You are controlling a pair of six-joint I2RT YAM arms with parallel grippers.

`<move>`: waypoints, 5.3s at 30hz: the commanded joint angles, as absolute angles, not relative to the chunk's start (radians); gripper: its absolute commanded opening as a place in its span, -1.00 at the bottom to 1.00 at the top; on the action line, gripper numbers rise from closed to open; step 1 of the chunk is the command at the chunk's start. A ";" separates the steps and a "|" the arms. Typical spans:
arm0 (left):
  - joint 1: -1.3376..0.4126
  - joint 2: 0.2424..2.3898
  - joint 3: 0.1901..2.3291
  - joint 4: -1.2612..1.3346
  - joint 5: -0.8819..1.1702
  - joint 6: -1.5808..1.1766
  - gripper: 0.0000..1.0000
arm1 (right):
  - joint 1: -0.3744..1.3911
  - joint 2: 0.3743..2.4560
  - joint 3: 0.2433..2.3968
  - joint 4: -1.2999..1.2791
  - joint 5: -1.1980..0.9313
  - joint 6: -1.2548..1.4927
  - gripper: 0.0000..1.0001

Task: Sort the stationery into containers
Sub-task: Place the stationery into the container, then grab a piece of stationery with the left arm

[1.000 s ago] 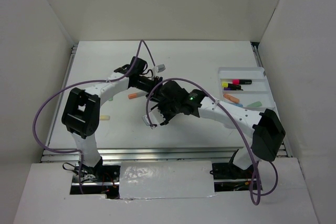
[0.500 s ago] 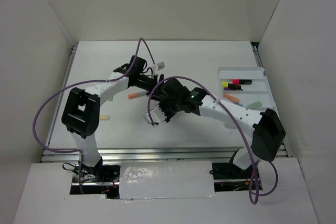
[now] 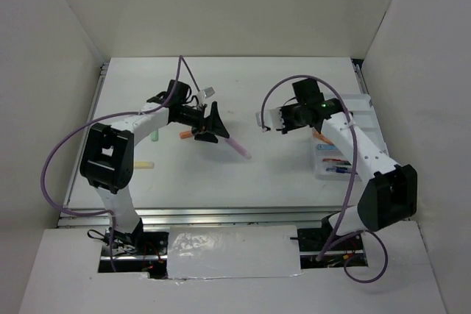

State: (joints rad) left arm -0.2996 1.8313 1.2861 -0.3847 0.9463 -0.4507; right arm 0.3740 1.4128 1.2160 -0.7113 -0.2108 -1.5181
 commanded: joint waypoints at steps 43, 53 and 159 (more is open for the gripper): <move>-0.295 1.901 1.359 -0.397 1.026 -0.434 0.99 | 0.192 2.045 1.778 -1.014 0.209 -1.336 -0.90; -0.298 1.928 1.399 -0.423 1.049 -0.428 0.99 | 0.129 2.049 1.697 -0.940 0.270 -1.385 -0.87; -0.489 1.987 1.715 -0.841 0.917 0.490 -0.70 | 0.368 0.917 1.005 -0.600 -0.427 -0.751 0.06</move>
State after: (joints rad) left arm -0.4915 2.0369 1.7020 -0.8444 0.7742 0.7380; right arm 0.3023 0.9508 1.0229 -0.6792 -0.5014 -0.6289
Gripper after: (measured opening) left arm 0.391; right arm 0.533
